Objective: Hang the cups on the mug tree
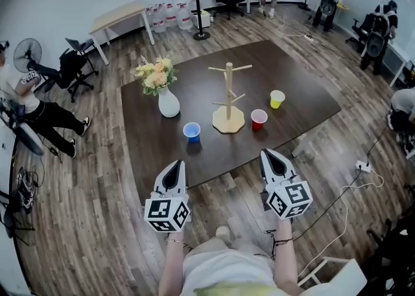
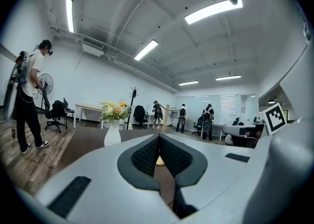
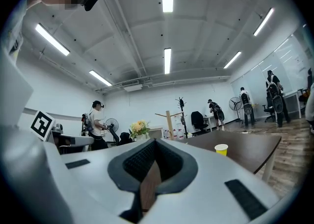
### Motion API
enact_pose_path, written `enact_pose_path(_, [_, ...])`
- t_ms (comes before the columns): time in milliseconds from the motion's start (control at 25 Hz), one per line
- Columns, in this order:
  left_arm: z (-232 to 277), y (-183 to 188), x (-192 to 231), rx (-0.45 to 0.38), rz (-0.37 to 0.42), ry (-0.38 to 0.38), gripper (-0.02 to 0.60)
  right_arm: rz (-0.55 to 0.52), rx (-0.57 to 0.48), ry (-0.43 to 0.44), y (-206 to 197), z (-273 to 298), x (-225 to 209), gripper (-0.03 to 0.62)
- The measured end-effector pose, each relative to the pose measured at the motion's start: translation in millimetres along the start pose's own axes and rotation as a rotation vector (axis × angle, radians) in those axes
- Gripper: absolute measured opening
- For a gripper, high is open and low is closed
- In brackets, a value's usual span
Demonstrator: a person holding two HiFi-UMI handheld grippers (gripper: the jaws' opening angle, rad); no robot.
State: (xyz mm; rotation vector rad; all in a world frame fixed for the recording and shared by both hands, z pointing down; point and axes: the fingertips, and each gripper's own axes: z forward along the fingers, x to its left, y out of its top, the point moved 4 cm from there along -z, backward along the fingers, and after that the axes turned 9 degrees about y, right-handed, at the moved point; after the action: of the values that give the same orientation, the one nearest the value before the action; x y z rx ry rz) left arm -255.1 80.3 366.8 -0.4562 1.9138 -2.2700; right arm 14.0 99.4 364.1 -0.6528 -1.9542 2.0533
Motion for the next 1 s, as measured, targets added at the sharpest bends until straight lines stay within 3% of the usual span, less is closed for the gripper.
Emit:
enact_pose_path(480, [46, -10, 15, 0.056, -0.032, 0.001, 0.023, 0.019, 0.066, 0.050, -21, 58, -7, 0.020])
enact_pose_path(800, [82, -29, 39, 0.107, -0.071, 0.119, 0.023, 0.022, 0.143, 0.157, -44, 120, -28, 0.020])
enact_pose_path(1000, [104, -48, 47, 0.141, -0.115, 0.197, 0.023, 0.009, 0.214, 0.267, -65, 157, -32, 0.021])
